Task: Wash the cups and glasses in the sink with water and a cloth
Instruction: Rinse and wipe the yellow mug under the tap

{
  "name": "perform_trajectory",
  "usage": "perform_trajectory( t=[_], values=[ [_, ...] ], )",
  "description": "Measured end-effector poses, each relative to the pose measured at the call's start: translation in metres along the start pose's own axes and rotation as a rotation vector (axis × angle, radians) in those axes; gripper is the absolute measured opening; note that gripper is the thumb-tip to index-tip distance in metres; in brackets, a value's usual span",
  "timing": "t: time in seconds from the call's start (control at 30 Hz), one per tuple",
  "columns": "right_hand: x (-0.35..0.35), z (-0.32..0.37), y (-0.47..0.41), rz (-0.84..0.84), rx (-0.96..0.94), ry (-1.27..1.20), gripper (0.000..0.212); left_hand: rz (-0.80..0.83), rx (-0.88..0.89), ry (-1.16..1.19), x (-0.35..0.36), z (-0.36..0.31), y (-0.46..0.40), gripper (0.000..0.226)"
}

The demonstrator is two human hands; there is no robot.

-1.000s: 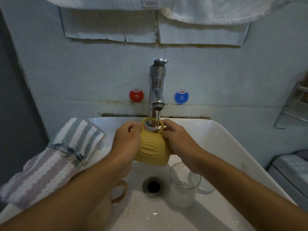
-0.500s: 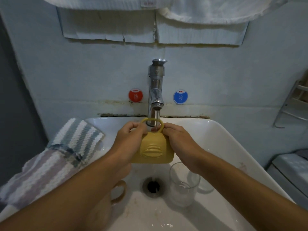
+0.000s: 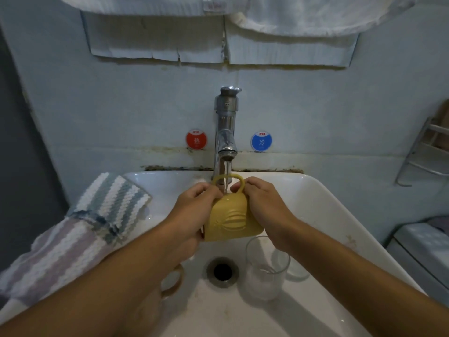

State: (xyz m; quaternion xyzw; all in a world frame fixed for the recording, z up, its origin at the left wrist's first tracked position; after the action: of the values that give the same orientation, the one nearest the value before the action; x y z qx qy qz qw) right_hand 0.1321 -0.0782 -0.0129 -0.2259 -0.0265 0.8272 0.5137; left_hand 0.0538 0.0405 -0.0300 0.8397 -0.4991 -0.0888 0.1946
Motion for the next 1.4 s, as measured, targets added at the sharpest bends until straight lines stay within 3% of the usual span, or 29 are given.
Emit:
perform_trajectory(
  t=[0.3, 0.47, 0.63, 0.73, 0.83, 1.13, 1.27, 1.4],
  values=[
    [0.005, -0.002, 0.002, 0.101, 0.042, 0.029, 0.031, 0.028, -0.051, 0.146, -0.004, 0.005, -0.004, 0.020],
    [0.005, 0.003, 0.002, 0.154, 0.008, 0.016, 0.031, -0.036, -0.046, 0.179, -0.008, 0.004, -0.005, 0.027],
    [0.003, 0.008, -0.002, 0.081, -0.080, 0.003, 0.027, -0.125, -0.049, 0.042, -0.014, 0.001, -0.007, 0.036],
    [0.000, 0.007, -0.005, 0.033, -0.101, -0.019, 0.025, -0.080, -0.093, -0.053, -0.009, 0.007, -0.003, 0.037],
    [-0.003, 0.006, -0.008, 0.054, -0.086, -0.057, 0.021, 0.023, -0.122, 0.013, -0.002, 0.010, 0.000, 0.032],
    [0.011, 0.009, -0.003, 0.191, -0.111, -0.084, 0.019, -0.170, -0.155, 0.186, -0.024, 0.010, -0.004, 0.022],
    [0.009, 0.010, -0.003, 0.192, -0.101, -0.103, 0.019, -0.148, -0.172, 0.166, -0.023, 0.011, -0.006, 0.021],
    [0.006, 0.008, -0.003, 0.161, -0.064, -0.077, 0.018, -0.038, -0.196, 0.155, -0.016, 0.013, -0.008, 0.034]
  ],
)
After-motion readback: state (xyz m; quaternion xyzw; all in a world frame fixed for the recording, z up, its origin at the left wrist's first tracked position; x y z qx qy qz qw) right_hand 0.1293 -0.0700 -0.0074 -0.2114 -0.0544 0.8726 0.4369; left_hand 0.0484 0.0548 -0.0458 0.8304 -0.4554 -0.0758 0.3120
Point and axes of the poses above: each hand's wrist, its own y-axis away from the middle knuckle, its own x-axis out of the palm, z = x × y, the point moved 8 cm from there along -y, towards the middle knuckle, and after that the axes turned 15 degrees about -x, right-handed, at the moved point
